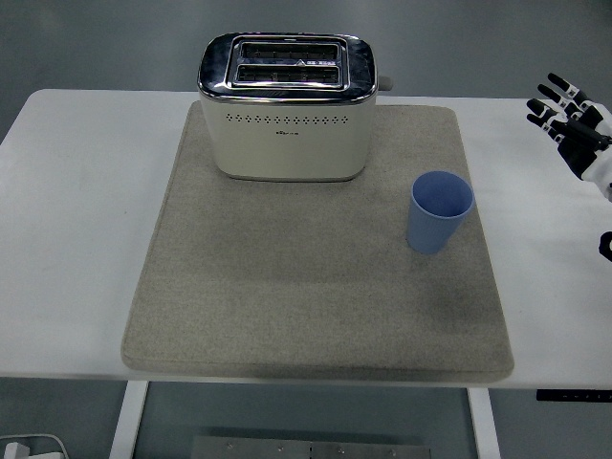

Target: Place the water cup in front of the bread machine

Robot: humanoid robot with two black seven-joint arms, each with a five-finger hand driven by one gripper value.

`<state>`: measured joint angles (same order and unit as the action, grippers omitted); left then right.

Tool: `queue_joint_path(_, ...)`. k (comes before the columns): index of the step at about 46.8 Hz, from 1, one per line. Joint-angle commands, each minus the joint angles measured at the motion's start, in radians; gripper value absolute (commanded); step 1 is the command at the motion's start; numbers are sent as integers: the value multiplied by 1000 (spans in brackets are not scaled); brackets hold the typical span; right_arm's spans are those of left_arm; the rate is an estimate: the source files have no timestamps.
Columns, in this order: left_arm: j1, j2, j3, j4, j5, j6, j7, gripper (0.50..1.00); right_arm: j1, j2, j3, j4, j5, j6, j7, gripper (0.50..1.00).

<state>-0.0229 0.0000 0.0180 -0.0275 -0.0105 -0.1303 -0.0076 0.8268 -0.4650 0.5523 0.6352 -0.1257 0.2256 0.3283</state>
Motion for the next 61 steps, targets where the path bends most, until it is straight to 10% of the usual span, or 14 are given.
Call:
queue_joint_path(1,1,0,-9,0,-5,0,0,1000,0,0,0,0,0,0,0,924)
queue_joint_path(51,-35,0,-58,-34,-20,-2,-2,1000,11,28,-23,0,-14,-34,0,924)
queue_joint_path(61,-35,0,-58,-34,-19,-2,-2,1000,38,-63,-25,57,-17,-34,0,921)
